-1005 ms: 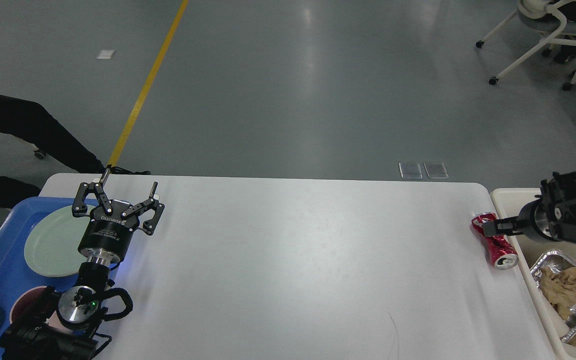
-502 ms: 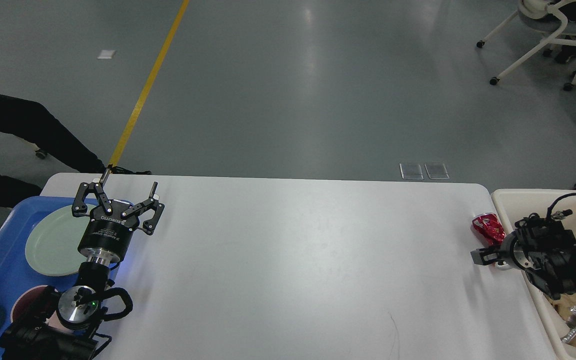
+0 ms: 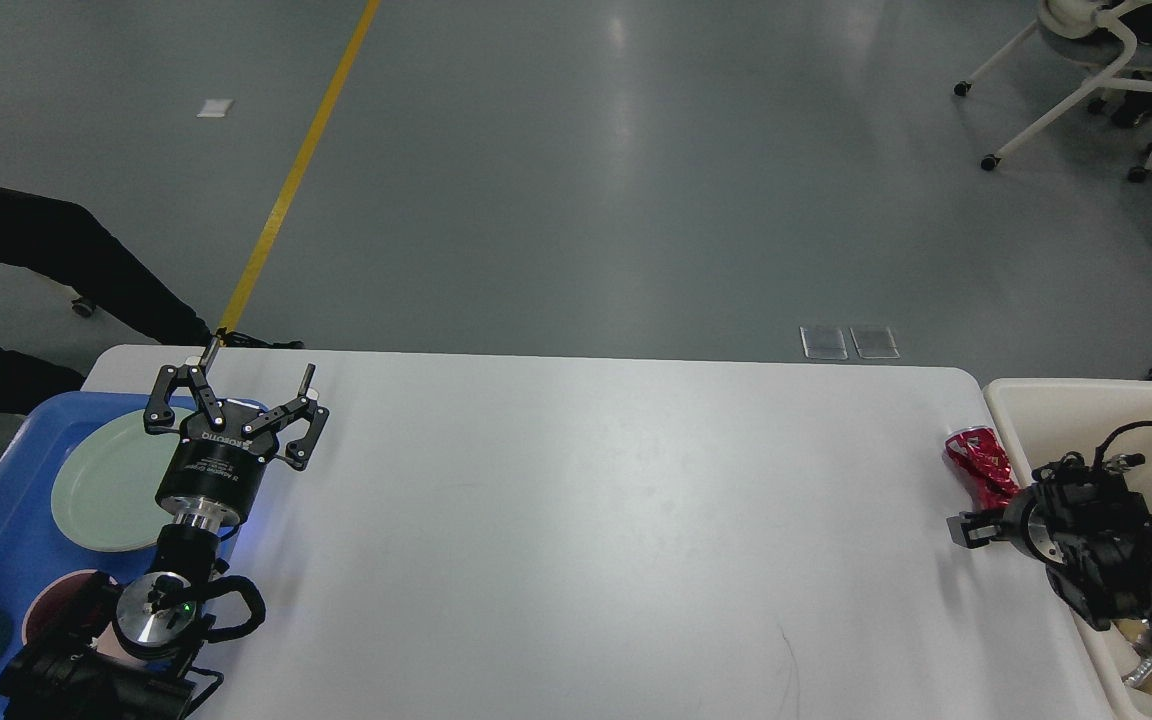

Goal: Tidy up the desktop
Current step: 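Lower the right gripper onto the red soda can and grasp it, then lift the red can and drop it into the white bin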

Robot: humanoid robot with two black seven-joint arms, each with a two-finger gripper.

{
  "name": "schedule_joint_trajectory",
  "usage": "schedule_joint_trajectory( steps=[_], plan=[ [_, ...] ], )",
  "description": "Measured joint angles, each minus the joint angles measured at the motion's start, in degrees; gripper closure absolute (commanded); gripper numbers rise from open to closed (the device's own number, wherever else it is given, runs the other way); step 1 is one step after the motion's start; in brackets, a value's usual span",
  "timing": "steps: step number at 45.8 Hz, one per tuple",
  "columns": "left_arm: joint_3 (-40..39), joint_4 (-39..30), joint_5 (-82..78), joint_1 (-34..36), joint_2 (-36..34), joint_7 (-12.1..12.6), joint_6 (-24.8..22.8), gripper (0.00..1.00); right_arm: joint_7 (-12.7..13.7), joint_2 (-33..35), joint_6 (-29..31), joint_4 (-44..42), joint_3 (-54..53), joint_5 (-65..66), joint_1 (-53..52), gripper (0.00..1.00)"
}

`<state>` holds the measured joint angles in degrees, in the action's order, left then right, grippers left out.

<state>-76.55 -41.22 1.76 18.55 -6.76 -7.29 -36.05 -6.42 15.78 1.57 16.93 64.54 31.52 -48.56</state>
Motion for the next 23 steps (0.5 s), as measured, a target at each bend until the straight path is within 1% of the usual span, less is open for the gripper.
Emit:
schedule_joint_trajectory(
  steps=[2,6,8,11,18,23],
  plan=[
    [0.0,0.0,0.0,0.0,0.0,0.0,0.0,0.03,0.0,0.0,0.0,0.0,0.0,-0.3,0.1,0.45],
    [0.0,0.0,0.0,0.0,0.0,0.0,0.0,0.03,0.1,0.0,0.0,0.3,0.0,-0.6,0.2,0.65],
    [0.0,0.0,0.0,0.0,0.0,0.0,0.0,0.03,0.1,0.0,0.0,0.4,0.0,-0.7,0.2,0.77],
    [0.0,0.0,0.0,0.0,0.0,0.0,0.0,0.03,0.1,0.1,0.1,0.7,0.0,-0.7,0.2,0.99],
    [0.0,0.0,0.0,0.1,0.0,0.0,0.0,0.03,0.4,0.4,0.4,2.0,-0.4,-0.8,-0.1,1.00],
    [0.0,0.0,0.0,0.1,0.0,0.0,0.0,0.03,0.9,1.3,0.6,5.1,-0.8,-2.9,-1.2,1.00]
  ],
)
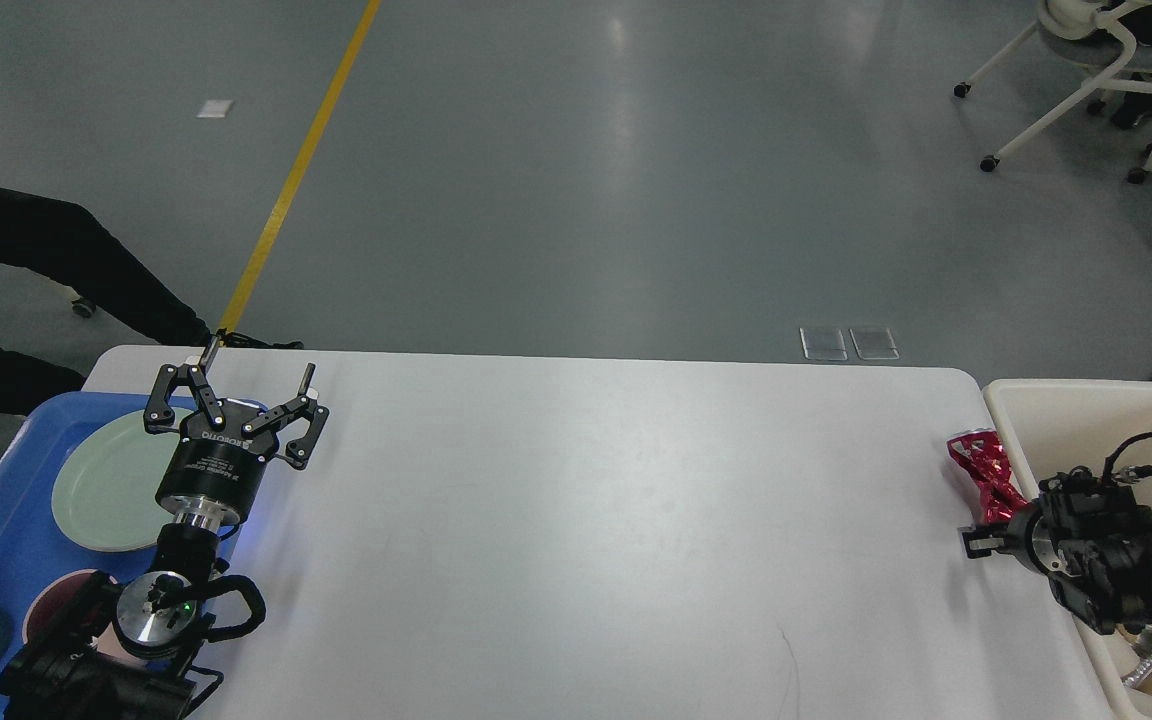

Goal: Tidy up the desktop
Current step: 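Lift the red can and drop it into the white bin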

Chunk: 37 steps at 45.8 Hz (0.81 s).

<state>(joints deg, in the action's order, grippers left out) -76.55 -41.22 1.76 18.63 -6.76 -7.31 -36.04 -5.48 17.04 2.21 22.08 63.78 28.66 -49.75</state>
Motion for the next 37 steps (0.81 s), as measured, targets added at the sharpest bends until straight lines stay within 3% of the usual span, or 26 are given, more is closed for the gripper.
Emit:
schedule_joint_trajectory(
  steps=[7,15,20,31,37],
  plan=[
    [0.0,0.0,0.0,0.0,0.0,0.0,0.0,0.03,0.1,1.7,0.5,5.9,-0.2,-4.3,-3.3,1.00],
    [0.0,0.0,0.0,0.0,0.0,0.0,0.0,0.03,0.2,8.0,4.1,21.1,-0.6,-5.9,-16.0,1.00],
    [0.0,0.0,0.0,0.0,0.0,0.0,0.0,0.03,0.8,11.8,11.5,28.8,0.1,-10.5,-26.1,1.00],
    [0.0,0.0,0.0,0.0,0.0,0.0,0.0,0.03,4.2,15.8,35.8,39.1,8.7,-20.6,-50.4,1.00],
    [0.0,0.0,0.0,0.0,0.0,0.0,0.0,0.03,5.5,16.9,37.4,49.5,15.1,-21.0,-63.1,1.00]
  ],
)
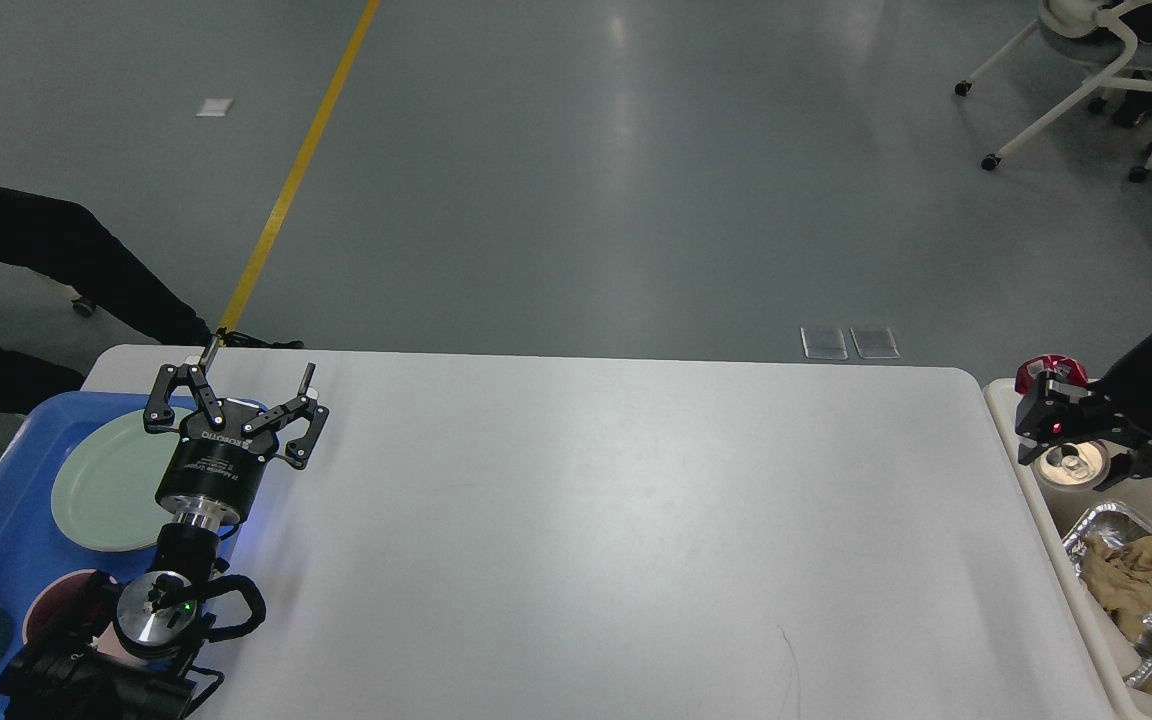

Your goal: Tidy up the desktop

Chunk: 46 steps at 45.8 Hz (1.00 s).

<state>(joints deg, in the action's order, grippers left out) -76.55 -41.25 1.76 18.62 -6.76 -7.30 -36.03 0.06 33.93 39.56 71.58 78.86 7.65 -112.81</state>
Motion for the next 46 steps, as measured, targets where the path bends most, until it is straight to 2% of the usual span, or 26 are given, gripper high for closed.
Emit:
schedule_joint_trajectory(
  steps=[5,11,20,26,32,37,42,46],
  plan=[
    [0.0,0.0,0.0,0.0,0.0,0.0,0.0,0.03,0.7,0.6,-1.0,5.4,4.0,-0.5,-6.9,1.00],
    [0.0,0.0,0.0,0.0,0.0,0.0,0.0,0.03,1.4,3.1,-3.4,6.0,6.4,-1.7,-8.0,1.00],
    [0.0,0.0,0.0,0.0,0.0,0.0,0.0,0.03,3.6,10.1,-9.2,-1.9,5.0,-1.6,0.8,1.00],
    [0.0,0.0,0.0,0.0,0.0,0.0,0.0,0.03,3.9,13.7,-13.4,-13.3,-2.3,-1.6,15.9,1.00],
    [0.0,0.0,0.0,0.0,0.0,0.0,0.0,0.03,3.9,12.6,-16.7,-28.0,-15.2,-2.0,37.0,1.00],
    [0.0,0.0,0.0,0.0,0.0,0.0,0.0,0.03,3.9,7.6,-18.6,-41.9,-25.1,-2.1,53.0,1.00],
    [0.0,0.0,0.0,-0.1,0.0,0.0,0.0,0.03,3.8,-0.7,-21.4,-58.0,-31.7,-2.2,67.4,1.00],
    [0.0,0.0,0.0,-0.1,0.0,0.0,0.0,0.03,3.8,-5.9,-24.2,-66.3,-34.0,-2.2,74.5,1.00]
  ],
)
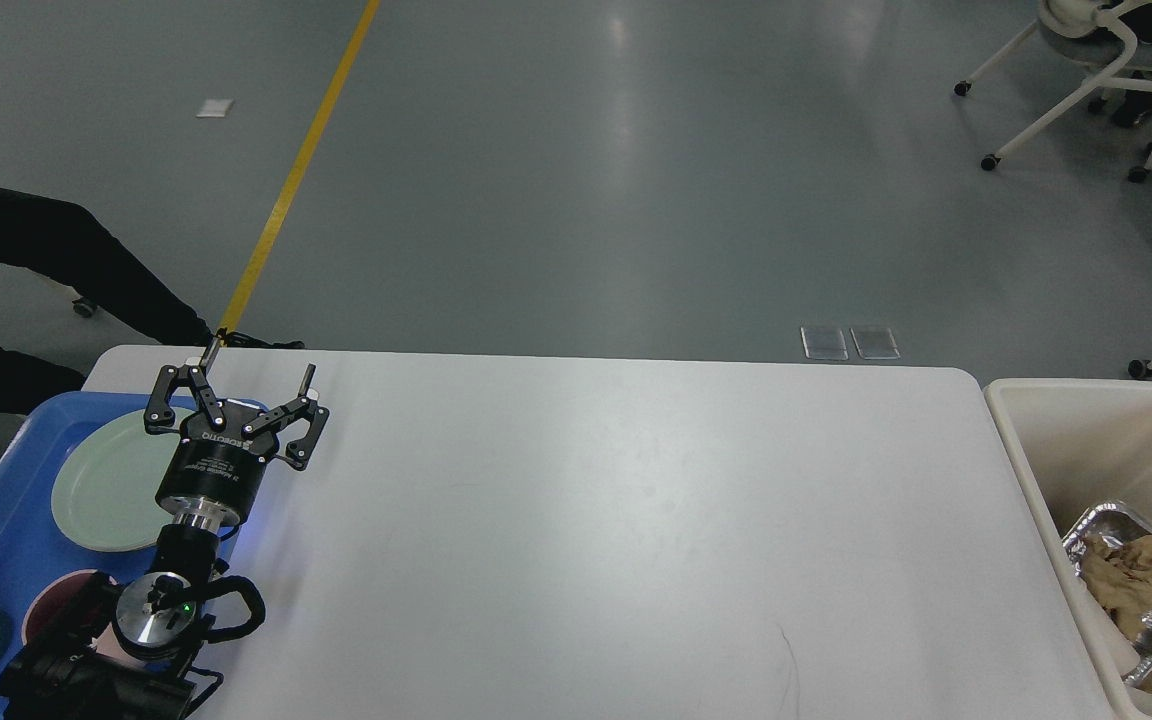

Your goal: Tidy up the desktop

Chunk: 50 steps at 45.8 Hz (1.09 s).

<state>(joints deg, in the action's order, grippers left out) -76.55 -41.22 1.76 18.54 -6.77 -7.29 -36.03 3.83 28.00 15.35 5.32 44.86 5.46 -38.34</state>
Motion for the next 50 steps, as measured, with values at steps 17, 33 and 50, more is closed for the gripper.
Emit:
schedule_joint_trajectory(
  steps=[17,33,50],
  plan=[
    [0.0,0.0,0.0,0.0,0.0,0.0,0.0,0.03,0.1,-5.9,-10.2,-5.2,-1.3,-1.3,7.6,0.00],
    [0.0,0.0,0.0,0.0,0.0,0.0,0.0,0.03,0.0,-6.4,-12.7,-4.5,-8.0,-1.3,7.1,0.00],
    [0.0,0.0,0.0,0.0,0.0,0.0,0.0,0.03,-0.6,-3.6,-13.2,0.0,-29.2,-1.2,3.5,0.00]
  ],
)
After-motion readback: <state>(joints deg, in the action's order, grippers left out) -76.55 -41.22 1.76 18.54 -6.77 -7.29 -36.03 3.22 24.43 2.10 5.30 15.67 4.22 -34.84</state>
